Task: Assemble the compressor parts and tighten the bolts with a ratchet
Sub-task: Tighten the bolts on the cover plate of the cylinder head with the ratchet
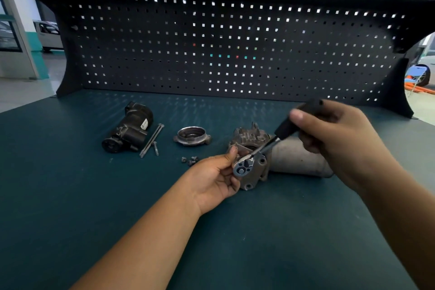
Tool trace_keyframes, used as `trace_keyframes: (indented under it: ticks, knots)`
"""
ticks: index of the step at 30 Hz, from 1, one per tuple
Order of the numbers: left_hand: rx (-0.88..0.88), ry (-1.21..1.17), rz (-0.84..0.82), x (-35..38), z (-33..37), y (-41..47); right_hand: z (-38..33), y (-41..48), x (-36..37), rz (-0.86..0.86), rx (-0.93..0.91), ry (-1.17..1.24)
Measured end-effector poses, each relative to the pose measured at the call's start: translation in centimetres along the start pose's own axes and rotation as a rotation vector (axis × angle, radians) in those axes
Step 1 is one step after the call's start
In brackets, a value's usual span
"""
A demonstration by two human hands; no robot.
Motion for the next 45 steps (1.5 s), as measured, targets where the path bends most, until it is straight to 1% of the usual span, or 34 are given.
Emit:
trace_keyframes:
  ticks: [3, 7, 8, 10, 12, 14, 17, 18, 21, 25, 27, 29, 31, 33, 35, 38, 40, 41, 43, 44, 45]
  knots:
    - [0.007, -0.015, -0.006, 0.0, 0.1, -0.1, -2.2, 1.2, 3.0, -0.029, -0.114, -0.128]
    - [0.021, 0.014, 0.002, -0.3, 0.1, 0.2, -4.0, 1.9, 7.8, -0.176, -0.248, -0.356]
    - [0.031, 0.027, -0.003, -0.5, 0.0, 0.4, -4.0, 1.9, 9.0, -0.227, -0.269, -0.421]
    - [0.036, 0.044, -0.017, -0.6, -0.1, 0.4, -4.0, 2.0, 10.6, -0.316, -0.281, -0.479]
    - [0.03, 0.033, -0.009, -0.5, -0.1, 0.3, -4.0, 2.0, 10.6, -0.317, -0.269, -0.49]
    - [0.017, -0.006, -0.001, -0.3, 0.0, 0.2, -3.7, 2.0, 8.6, -0.213, -0.207, -0.377]
    - [0.002, -0.05, 0.024, -0.2, 0.1, 0.2, -2.1, 0.2, 4.4, 0.057, -0.072, -0.067]
    - [-0.006, -0.054, 0.028, -0.3, 0.1, 0.3, -1.4, -0.6, 3.6, 0.118, -0.028, 0.012]
    - [-0.029, -0.08, 0.032, -0.3, 0.0, 0.2, 0.8, -2.6, 2.9, 0.238, 0.096, 0.223]
    - [-0.048, -0.051, -0.021, -0.2, -0.2, -0.3, 4.4, -4.5, 2.5, 0.52, 0.368, 0.573]
    - [-0.068, 0.001, -0.072, -0.1, -0.2, -0.5, 5.7, -5.5, 2.7, 0.615, 0.435, 0.7]
    - [-0.077, 0.031, -0.105, -0.1, -0.1, -0.6, 6.2, -5.9, 3.0, 0.659, 0.453, 0.747]
    - [-0.074, 0.026, -0.087, -0.1, -0.1, -0.4, 5.8, -5.6, 3.1, 0.621, 0.416, 0.692]
    - [-0.068, -0.011, -0.043, -0.3, 0.0, -0.3, 4.7, -4.6, 3.0, 0.545, 0.327, 0.552]
    - [-0.069, -0.046, -0.023, -0.3, 0.0, -0.1, 2.7, -3.3, 3.3, 0.42, 0.195, 0.322]
    - [-0.074, -0.047, -0.034, -0.1, 0.1, -0.3, -0.7, -1.4, 5.7, 0.147, -0.011, -0.122]
    - [-0.057, -0.048, -0.036, -0.2, 0.1, -0.2, -1.9, -0.7, 8.0, -0.035, -0.115, -0.414]
    - [-0.043, -0.044, -0.036, -0.4, 0.1, -0.2, -2.0, -0.5, 9.1, -0.117, -0.157, -0.517]
    - [-0.021, -0.035, -0.044, -0.4, 0.1, 0.0, -1.8, -0.5, 10.3, -0.211, -0.199, -0.587]
    - [-0.026, -0.037, -0.051, -0.4, 0.0, 0.1, -1.4, -0.6, 10.1, -0.188, -0.191, -0.549]
    - [-0.037, -0.043, -0.054, -0.4, 0.0, 0.1, -1.0, -0.7, 9.2, -0.096, -0.156, -0.444]
Point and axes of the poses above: each hand's wrist, its own y-axis towards the middle knuckle, its own x-axis out of the palm, z = x × y, the point moved 4 cm from there along y, towards the middle knuckle, and after that the axes turned 3 degrees about -x, right-handed, at the moved point
